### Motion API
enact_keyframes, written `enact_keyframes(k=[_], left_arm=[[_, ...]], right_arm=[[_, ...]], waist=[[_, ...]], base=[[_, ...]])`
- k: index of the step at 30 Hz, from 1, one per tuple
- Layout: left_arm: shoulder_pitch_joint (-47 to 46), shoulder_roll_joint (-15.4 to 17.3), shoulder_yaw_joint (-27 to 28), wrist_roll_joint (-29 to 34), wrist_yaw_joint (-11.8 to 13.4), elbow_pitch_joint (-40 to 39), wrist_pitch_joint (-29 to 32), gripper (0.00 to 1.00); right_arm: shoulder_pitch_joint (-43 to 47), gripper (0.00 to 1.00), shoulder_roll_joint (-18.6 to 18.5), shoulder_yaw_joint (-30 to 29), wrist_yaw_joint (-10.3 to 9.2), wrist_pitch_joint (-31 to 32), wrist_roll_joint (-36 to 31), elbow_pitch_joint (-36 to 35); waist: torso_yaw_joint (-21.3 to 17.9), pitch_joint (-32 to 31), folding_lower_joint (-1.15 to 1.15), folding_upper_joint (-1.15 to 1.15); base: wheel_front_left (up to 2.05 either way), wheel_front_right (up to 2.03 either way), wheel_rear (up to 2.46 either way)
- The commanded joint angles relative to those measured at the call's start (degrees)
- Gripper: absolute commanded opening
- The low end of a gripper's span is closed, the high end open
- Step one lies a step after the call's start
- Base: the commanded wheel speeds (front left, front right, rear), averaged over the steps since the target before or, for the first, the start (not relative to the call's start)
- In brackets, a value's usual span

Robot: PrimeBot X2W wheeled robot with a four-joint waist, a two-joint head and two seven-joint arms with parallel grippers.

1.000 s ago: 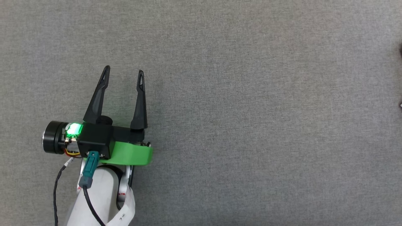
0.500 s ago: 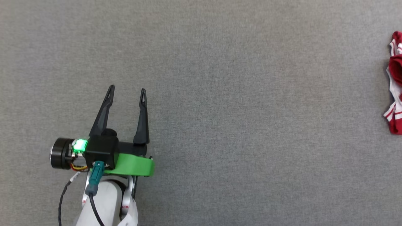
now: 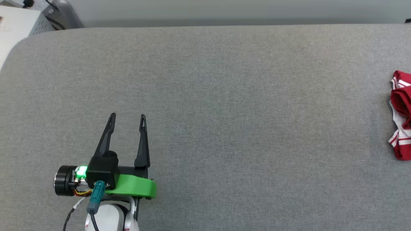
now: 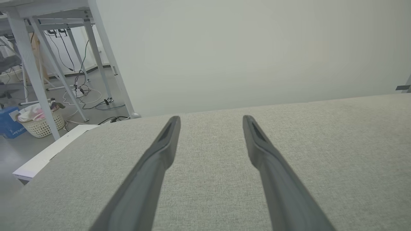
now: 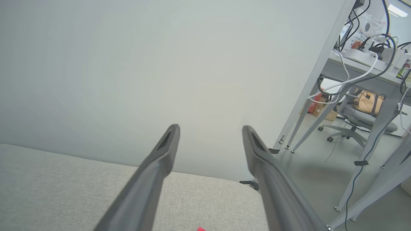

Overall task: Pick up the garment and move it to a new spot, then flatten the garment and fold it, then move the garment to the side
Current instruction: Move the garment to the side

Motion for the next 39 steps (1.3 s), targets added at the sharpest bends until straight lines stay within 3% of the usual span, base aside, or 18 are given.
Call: enact_keyframes(k=[1, 11, 17, 26, 39], left_arm=[[0.92, -0.4, 0.13, -0.43, -0.24, 0.29, -0.33, 1.0], [2.55, -0.83, 1.36, -0.88, -0.72, 1.8, -0.33, 1.0], [3.63, -1.06, 2.01, -1.1, -1.16, 3.17, -0.33, 1.0], [6.49, -1.33, 2.61, -1.37, -2.45, 3.89, -0.33, 1.0], [8.88, -1.8, 3.14, -1.32, -4.27, 4.18, -0.33, 1.0]], right_arm=[[2.17, 1.0, 2.18, -0.72, -0.05, -0.66, -1.93, -1.87], [14.99, 1.0, 19.44, -0.84, -0.05, -1.57, -10.75, -16.49], [22.91, 1.0, 25.61, 1.32, -0.05, -1.59, -11.04, -19.66], [32.83, 1.0, 29.74, -0.26, -0.05, -1.59, -10.62, -21.62], [39.43, 1.0, 30.81, -0.63, -0.05, -1.6, -9.4, -23.36]], waist=[[2.54, -3.29, 0.0, 0.0], [4.51, -6.66, 0.0, 0.0], [5.24, -8.54, 0.0, 0.0], [5.45, -10.91, 0.0, 0.0], [4.4, -12.02, 0.0, 0.0]], base=[[0.0, 0.0, 0.0], [0.0, 0.0, 0.0], [0.0, 0.0, 0.0], [0.0, 0.0, 0.0], [0.0, 0.0, 0.0]])
